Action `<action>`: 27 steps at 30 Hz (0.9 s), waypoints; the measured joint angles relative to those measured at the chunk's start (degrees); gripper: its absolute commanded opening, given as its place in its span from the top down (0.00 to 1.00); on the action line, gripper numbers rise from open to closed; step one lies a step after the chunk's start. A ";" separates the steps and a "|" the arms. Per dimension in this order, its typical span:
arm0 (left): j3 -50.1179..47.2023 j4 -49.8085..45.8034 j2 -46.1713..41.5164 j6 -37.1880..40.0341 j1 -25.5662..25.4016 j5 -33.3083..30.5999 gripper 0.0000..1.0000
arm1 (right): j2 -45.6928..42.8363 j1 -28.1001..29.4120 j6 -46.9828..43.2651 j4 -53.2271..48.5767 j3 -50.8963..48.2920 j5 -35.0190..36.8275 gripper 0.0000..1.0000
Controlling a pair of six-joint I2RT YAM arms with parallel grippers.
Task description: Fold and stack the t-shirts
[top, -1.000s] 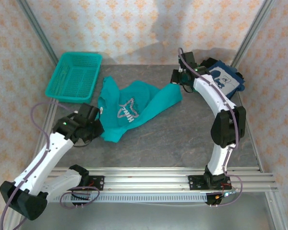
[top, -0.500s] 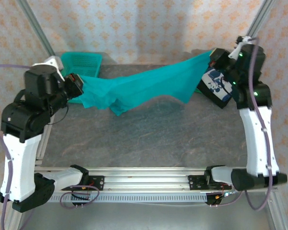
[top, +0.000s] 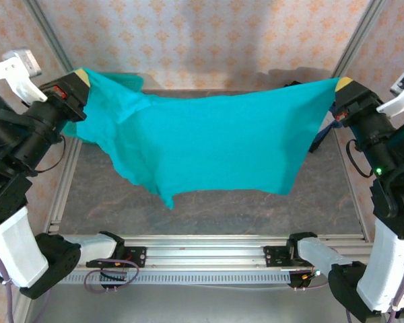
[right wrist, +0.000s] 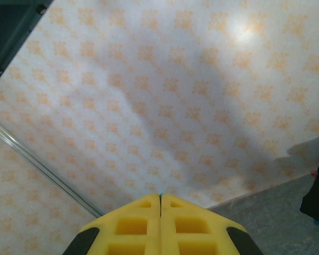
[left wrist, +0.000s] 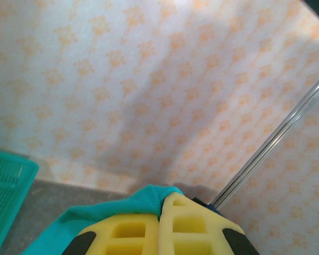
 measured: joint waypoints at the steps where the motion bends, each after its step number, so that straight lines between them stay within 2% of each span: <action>1: 1.55 0.11 0.81 0.48 0.00 0.09 1.00 | -0.02 0.00 0.04 -0.39 0.55 0.09 1.00; 9: 4.28 0.55 7.87 4.39 0.15 -0.28 1.00 | 3.08 0.00 -0.44 -2.08 -0.87 1.79 1.00; 13: 3.04 1.31 15.04 6.49 2.93 -0.37 1.00 | 7.98 0.00 -2.47 -1.09 -4.09 2.34 1.00; 17: 0.04 4.11 25.31 7.63 7.08 -0.24 1.00 | 17.22 -0.13 -5.62 2.43 -6.91 3.17 1.00; 20: 2.69 5.66 37.75 7.98 9.73 -0.20 1.00 | 28.55 -0.92 -8.26 6.88 -7.04 3.74 1.00; 21: 4.85 6.38 42.62 7.98 10.43 -0.13 0.91 | 33.66 -1.36 -8.94 8.13 -5.79 3.54 0.91; 22: 7.69 7.26 48.28 7.91 11.08 0.22 0.60 | 40.22 -1.81 -9.51 9.09 -2.89 3.52 0.69; 23: 10.32 8.00 52.92 7.58 11.58 0.66 0.40 | 45.22 -2.14 -9.94 9.60 0.15 3.43 0.45; 24: 13.60 9.11 58.25 6.67 12.02 1.49 0.19 | 52.46 -2.49 -10.34 10.12 5.66 3.17 0.38; 25: 16.33 10.54 63.08 5.35 12.39 2.25 0.06 | 59.30 -2.80 -10.49 9.99 12.07 3.06 0.35; 26: 18.49 11.08 66.84 4.02 12.72 2.95 0.00 | 65.24 -3.04 -10.40 8.96 18.82 3.04 0.32; 27: 20.85 11.30 70.82 2.08 13.00 4.09 0.00 | 72.22 -3.26 -10.38 7.26 27.74 2.54 0.25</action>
